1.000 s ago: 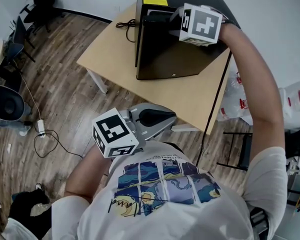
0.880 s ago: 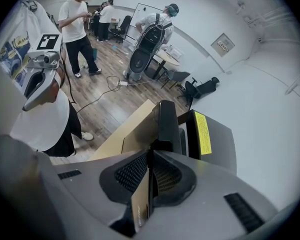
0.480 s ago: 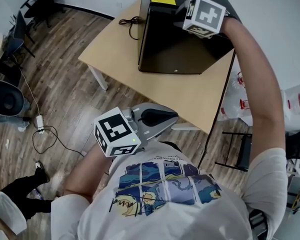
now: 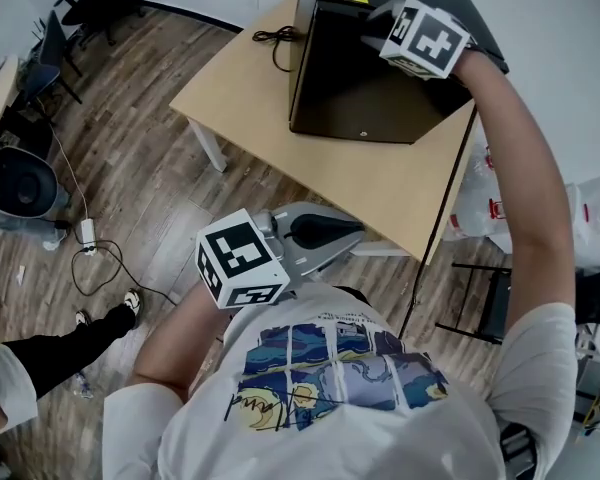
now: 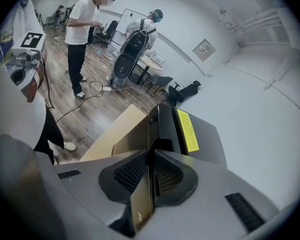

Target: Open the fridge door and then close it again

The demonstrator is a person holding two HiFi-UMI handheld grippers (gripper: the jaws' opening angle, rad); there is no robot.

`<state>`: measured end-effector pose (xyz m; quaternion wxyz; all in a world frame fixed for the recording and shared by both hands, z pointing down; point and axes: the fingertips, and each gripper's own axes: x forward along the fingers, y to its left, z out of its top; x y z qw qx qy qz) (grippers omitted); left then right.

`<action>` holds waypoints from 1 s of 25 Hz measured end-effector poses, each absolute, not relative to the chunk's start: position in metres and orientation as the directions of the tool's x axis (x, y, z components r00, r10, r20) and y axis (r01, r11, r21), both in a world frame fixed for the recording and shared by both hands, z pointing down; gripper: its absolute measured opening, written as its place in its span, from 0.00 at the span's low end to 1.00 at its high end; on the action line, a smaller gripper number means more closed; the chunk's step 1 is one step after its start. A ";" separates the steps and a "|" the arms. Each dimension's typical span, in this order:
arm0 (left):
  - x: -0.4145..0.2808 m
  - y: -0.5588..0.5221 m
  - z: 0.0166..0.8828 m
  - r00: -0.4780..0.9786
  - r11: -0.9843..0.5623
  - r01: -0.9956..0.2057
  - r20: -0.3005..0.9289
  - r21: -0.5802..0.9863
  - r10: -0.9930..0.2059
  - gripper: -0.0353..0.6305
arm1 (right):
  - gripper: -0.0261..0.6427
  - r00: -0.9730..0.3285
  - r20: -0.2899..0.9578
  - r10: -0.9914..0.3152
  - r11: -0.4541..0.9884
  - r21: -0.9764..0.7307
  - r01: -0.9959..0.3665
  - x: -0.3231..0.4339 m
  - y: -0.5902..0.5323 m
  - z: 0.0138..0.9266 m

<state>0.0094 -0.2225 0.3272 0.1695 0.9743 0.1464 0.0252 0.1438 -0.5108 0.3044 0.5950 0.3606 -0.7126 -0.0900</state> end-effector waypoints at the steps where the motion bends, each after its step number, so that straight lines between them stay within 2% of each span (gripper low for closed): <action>1: 0.010 -0.220 0.327 0.955 -0.899 0.279 -0.001 0.339 0.296 0.07 | 0.11 -0.032 0.767 -0.641 0.707 0.574 -0.413 0.143 -0.511 0.304; 6: 0.018 -0.206 0.332 0.949 -0.890 0.293 0.005 0.348 0.315 0.07 | 0.11 -0.053 0.650 -0.758 0.593 0.654 -0.469 0.145 -0.513 0.303; 11: 0.028 -0.187 0.337 0.946 -0.886 0.296 0.021 0.356 0.324 0.07 | 0.13 -0.080 0.466 -0.881 0.422 0.696 -0.581 0.153 -0.509 0.294; 15: 0.033 -0.178 0.339 0.948 -0.890 0.282 0.038 0.358 0.316 0.07 | 0.12 -0.123 0.328 -0.937 0.317 0.645 -0.695 0.154 -0.492 0.286; 16: 0.034 -0.176 0.339 0.949 -0.892 0.277 0.043 0.357 0.312 0.07 | 0.09 -0.136 0.311 -0.941 0.309 0.619 -0.722 0.154 -0.486 0.287; 25: 0.063 -0.151 0.344 0.970 -0.934 0.182 0.098 0.308 0.222 0.07 | 0.08 -0.232 0.292 -0.928 0.347 0.446 -0.825 0.165 -0.400 0.327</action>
